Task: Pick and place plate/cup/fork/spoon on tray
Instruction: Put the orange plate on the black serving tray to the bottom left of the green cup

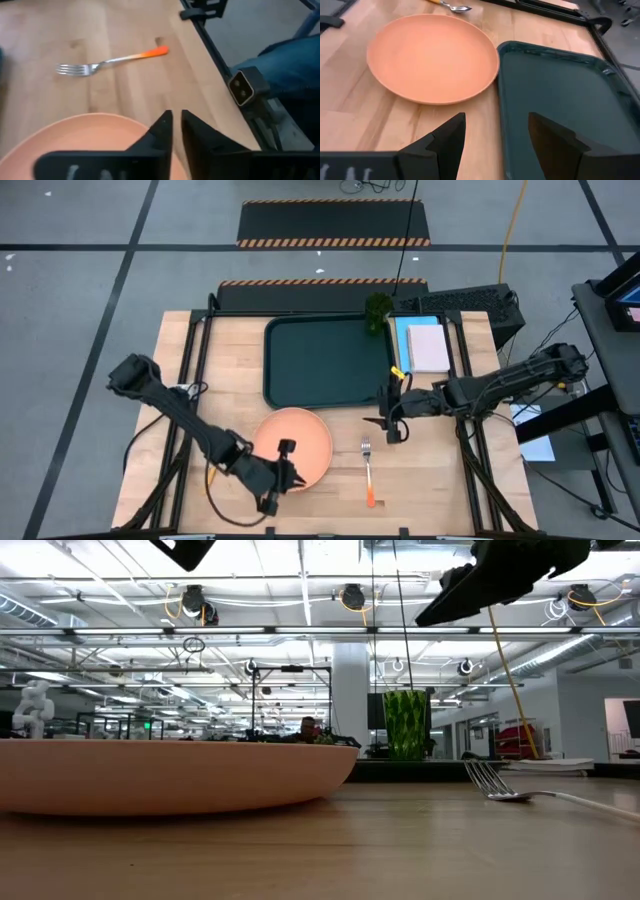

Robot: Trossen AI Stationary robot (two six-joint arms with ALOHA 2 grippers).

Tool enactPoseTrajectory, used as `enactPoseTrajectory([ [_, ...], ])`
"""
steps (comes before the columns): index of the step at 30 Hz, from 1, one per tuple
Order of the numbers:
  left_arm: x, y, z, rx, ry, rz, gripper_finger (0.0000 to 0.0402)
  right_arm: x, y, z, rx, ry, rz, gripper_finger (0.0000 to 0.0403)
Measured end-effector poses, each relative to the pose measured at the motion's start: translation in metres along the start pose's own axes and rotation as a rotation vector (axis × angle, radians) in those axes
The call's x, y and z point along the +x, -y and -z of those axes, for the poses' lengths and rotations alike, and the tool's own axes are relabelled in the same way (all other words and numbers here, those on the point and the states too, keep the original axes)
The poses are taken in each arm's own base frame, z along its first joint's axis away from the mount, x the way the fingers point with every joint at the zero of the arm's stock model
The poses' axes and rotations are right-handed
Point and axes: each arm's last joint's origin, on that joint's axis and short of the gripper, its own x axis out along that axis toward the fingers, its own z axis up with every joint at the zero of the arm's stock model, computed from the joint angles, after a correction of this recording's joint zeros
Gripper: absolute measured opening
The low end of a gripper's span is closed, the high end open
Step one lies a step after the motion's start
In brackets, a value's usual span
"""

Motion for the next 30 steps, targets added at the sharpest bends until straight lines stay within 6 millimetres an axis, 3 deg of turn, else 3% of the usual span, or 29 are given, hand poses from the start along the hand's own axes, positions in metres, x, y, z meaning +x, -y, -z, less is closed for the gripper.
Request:
enactPoseTrajectory([
  [7, 0.022, 0.011, 0.009, -0.004, -0.065, 0.002, 0.0157, 0.000, -0.001, 0.003, 0.035, -0.033, -0.038, 0.0210],
  [11, 0.024, 0.012, 0.016, -0.064, -0.125, -0.013, 0.0197, 0.000, -0.002, 0.006, 0.061, -0.061, -0.074, 0.0210],
  [16, 0.021, 0.014, 0.025, -0.136, -0.204, -0.032, 0.0209, 0.000, -0.002, 0.007, 0.055, -0.076, -0.071, 0.0210],
  [30, 0.007, 0.053, 0.035, -0.186, -0.160, -0.059, 0.0209, 0.001, 0.000, 0.001, 0.064, -0.009, -0.062, 0.0210],
])
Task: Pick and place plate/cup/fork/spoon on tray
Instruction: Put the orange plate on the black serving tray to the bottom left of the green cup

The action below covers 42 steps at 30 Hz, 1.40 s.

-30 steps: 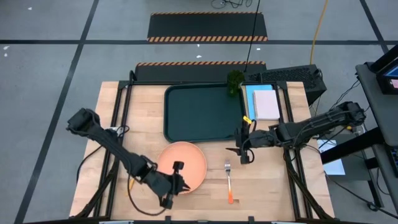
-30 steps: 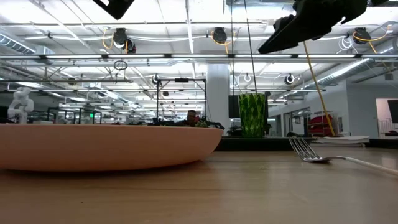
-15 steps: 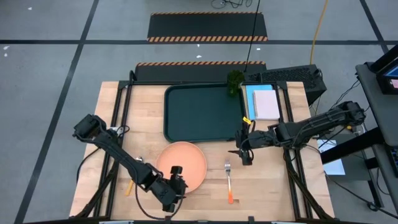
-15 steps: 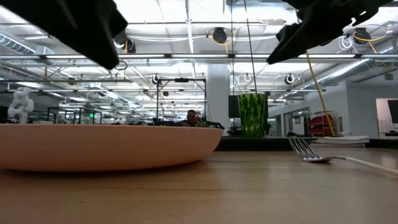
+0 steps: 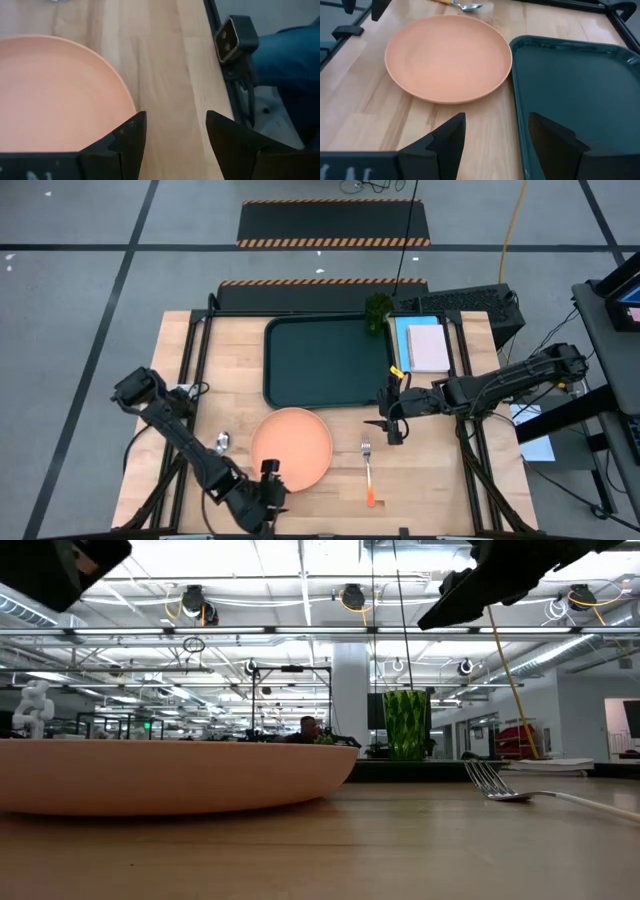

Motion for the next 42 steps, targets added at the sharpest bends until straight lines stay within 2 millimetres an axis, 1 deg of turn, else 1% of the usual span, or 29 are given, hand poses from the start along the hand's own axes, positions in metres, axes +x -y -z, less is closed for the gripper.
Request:
enactPoseTrajectory([
  [4, -0.003, 0.005, 0.004, 0.029, 0.030, -0.046, 0.0209, 0.000, -0.001, 0.001, 0.036, -0.008, -0.004, 0.0210],
  [6, 0.000, 0.006, 0.006, 0.057, 0.033, -0.060, 0.0209, 0.000, -0.001, 0.002, 0.056, -0.016, -0.004, 0.0210],
  [9, 0.008, 0.007, 0.014, 0.111, 0.005, -0.079, 0.0209, 0.000, -0.001, 0.003, 0.085, -0.026, -0.006, 0.0210],
  [13, 0.026, 0.004, 0.023, 0.138, -0.046, -0.109, 0.0209, -0.001, -0.005, 0.003, 0.086, -0.027, -0.021, 0.0210],
  [20, 0.045, -0.008, 0.028, 0.116, -0.093, -0.163, 0.0209, -0.002, -0.010, 0.003, 0.061, -0.028, -0.038, 0.0210],
  [24, 0.051, -0.013, 0.029, 0.104, -0.104, -0.186, 0.0202, -0.002, -0.010, 0.003, 0.050, -0.027, -0.038, 0.0210],
  [27, 0.055, -0.014, 0.032, 0.103, -0.115, -0.196, 0.0179, -0.002, -0.010, 0.003, 0.048, -0.026, -0.038, 0.0210],
  [30, 0.055, -0.015, 0.031, 0.085, -0.110, -0.195, 0.0142, -0.002, -0.010, 0.003, 0.048, -0.026, -0.037, 0.0210],
  [33, 0.055, -0.013, 0.028, 0.057, -0.082, -0.180, 0.0096, -0.002, -0.010, 0.003, 0.048, -0.026, -0.037, 0.0210],
  [37, 0.052, -0.010, 0.016, 0.042, -0.007, -0.123, 0.0027, -0.002, -0.010, 0.002, 0.041, -0.018, -0.038, 0.0210],
  [38, 0.051, -0.009, 0.014, 0.038, 0.001, -0.107, 0.0015, -0.002, -0.010, 0.002, 0.038, -0.016, -0.038, 0.0210],
  [40, 0.047, -0.009, 0.012, 0.051, 0.003, -0.099, 0.0011, -0.002, -0.010, 0.002, 0.030, -0.011, -0.038, 0.0210],
  [42, 0.044, -0.009, 0.002, 0.031, 0.024, -0.077, 0.0014, -0.002, -0.010, 0.001, 0.020, -0.008, -0.038, 0.0210],
])
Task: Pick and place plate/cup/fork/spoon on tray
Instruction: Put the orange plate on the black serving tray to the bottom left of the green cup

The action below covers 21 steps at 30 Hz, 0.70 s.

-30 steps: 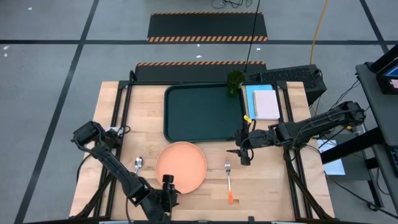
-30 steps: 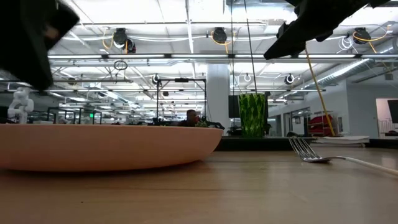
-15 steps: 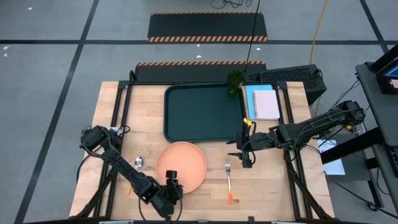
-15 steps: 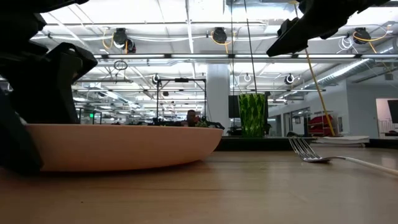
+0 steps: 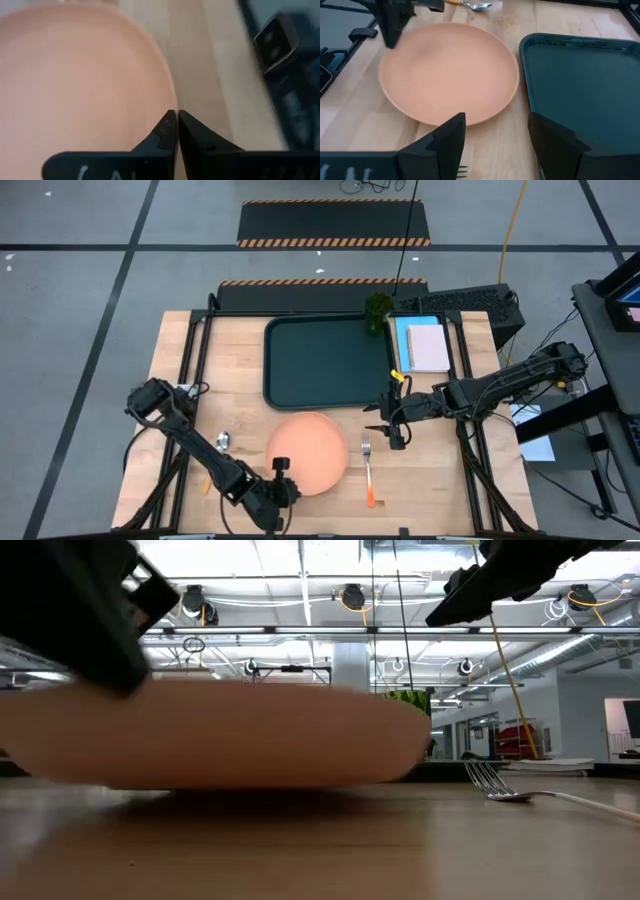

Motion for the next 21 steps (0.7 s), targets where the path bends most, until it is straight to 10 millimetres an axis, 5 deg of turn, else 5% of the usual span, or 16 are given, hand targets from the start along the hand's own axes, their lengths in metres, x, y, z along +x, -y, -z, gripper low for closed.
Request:
enactPoseTrajectory([
  [13, -0.020, 0.000, -0.027, 0.091, 0.039, 0.042, 0.0004, 0.000, 0.000, -0.001, -0.024, 0.004, 0.000, 0.0210],
  [21, -0.015, -0.003, -0.011, 0.039, -0.023, 0.047, 0.0003, 0.000, -0.001, 0.000, -0.001, -0.002, -0.006, 0.0210],
])
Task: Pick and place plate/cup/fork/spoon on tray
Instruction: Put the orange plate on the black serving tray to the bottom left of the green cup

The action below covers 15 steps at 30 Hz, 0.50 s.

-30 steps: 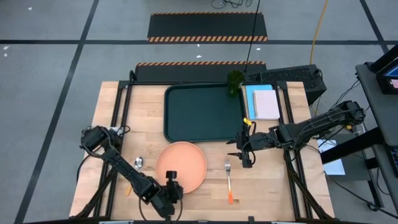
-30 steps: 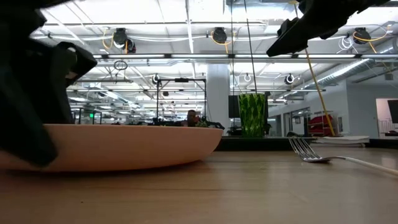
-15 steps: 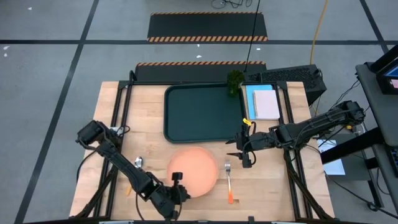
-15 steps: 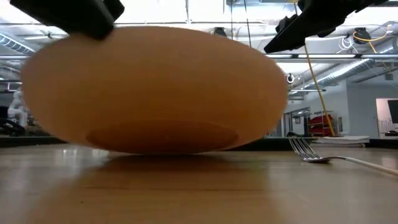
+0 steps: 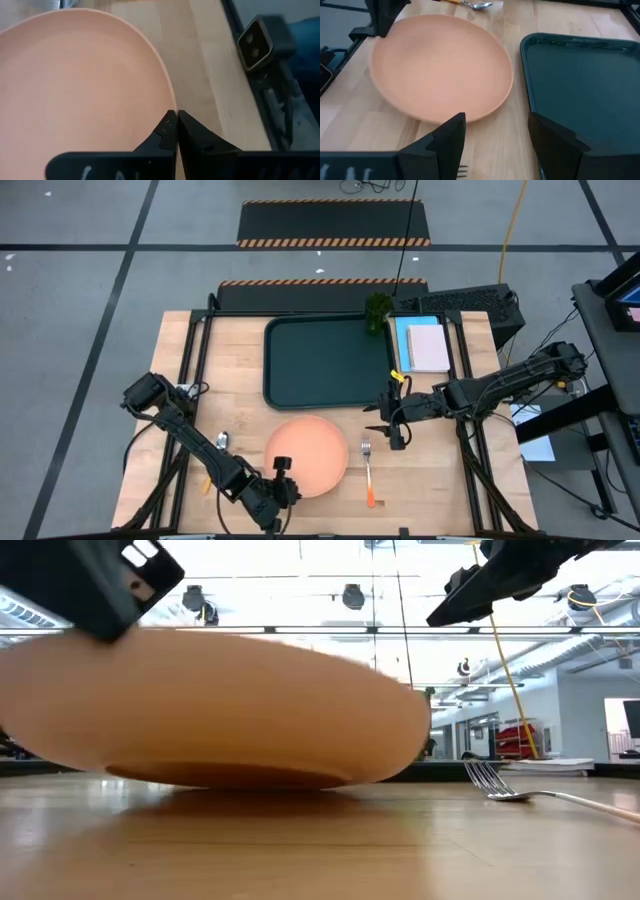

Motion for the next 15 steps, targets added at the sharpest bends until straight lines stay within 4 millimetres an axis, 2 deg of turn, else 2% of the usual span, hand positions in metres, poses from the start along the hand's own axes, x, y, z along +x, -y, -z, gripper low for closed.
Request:
enactPoseTrajectory([
  [10, 0.000, -0.002, 0.012, 0.018, -0.077, -0.037, 0.0025, 0.000, -0.001, 0.000, -0.003, 0.005, -0.003, 0.0210],
  [15, -0.001, -0.004, 0.015, -0.008, -0.109, -0.058, 0.0054, 0.000, -0.001, 0.000, -0.007, 0.004, -0.003, 0.0210],
])
